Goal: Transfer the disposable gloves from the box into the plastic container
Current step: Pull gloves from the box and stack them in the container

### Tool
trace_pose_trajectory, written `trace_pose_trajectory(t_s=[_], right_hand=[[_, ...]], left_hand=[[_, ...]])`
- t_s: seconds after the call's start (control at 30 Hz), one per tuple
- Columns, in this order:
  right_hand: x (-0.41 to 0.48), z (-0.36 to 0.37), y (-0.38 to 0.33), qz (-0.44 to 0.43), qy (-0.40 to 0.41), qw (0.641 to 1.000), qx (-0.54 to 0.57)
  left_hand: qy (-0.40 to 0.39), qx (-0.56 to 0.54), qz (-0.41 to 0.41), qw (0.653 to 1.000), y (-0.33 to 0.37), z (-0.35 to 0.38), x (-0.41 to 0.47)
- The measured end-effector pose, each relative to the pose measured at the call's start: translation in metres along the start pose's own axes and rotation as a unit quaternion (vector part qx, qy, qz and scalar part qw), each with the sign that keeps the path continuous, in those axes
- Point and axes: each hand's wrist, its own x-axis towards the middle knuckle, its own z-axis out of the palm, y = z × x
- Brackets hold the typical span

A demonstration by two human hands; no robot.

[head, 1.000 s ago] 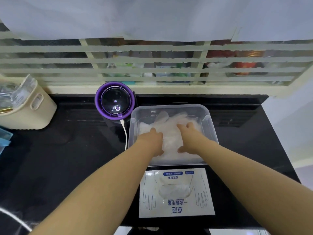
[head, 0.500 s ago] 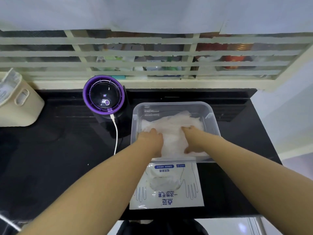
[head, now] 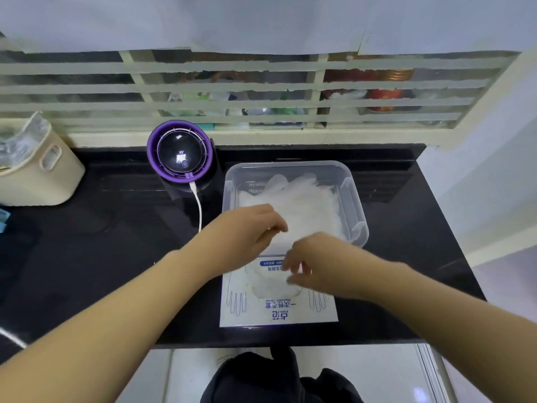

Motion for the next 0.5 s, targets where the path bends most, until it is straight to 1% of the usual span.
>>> trace_pose_trajectory(t_s=[0.07, 0.1, 0.13, 0.2, 0.27, 0.33, 0.4, 0.5], right_hand=[[0.001, 0.028, 0.002, 0.021, -0.027, 0.999, -0.017], [0.002, 0.04, 0.004, 0.036, -0.024, 0.999, -0.019], [0.003, 0.051, 0.003, 0.048, -0.013, 0.999, -0.02], [0.005, 0.063, 0.007, 0.067, 0.043, 0.997, -0.008], [0.006, 0.067, 0.01, 0.092, 0.106, 0.989, 0.043], [0.004, 0.068, 0.009, 0.097, 0.142, 0.976, 0.131], [0.0, 0.066, 0.006, 0.088, 0.168, 0.962, 0.197], [-0.006, 0.068, 0.002, 0.087, 0.184, 0.947, 0.247]], left_hand=[[0.02, -0.02, 0.026, 0.999, 0.0, 0.009, -0.019], [0.012, -0.02, 0.026, 0.999, 0.0, 0.014, -0.025], [-0.007, -0.018, 0.012, 1.0, 0.001, 0.019, -0.034], [-0.058, -0.009, -0.027, 0.998, 0.002, 0.031, -0.043], [-0.101, 0.019, -0.06, 0.993, 0.0, 0.046, -0.048], [-0.128, 0.04, -0.083, 0.987, 0.002, 0.058, -0.051], [-0.121, 0.03, -0.098, 0.987, 0.004, 0.066, -0.05], [-0.093, 0.011, -0.117, 0.989, 0.007, 0.072, -0.049]])
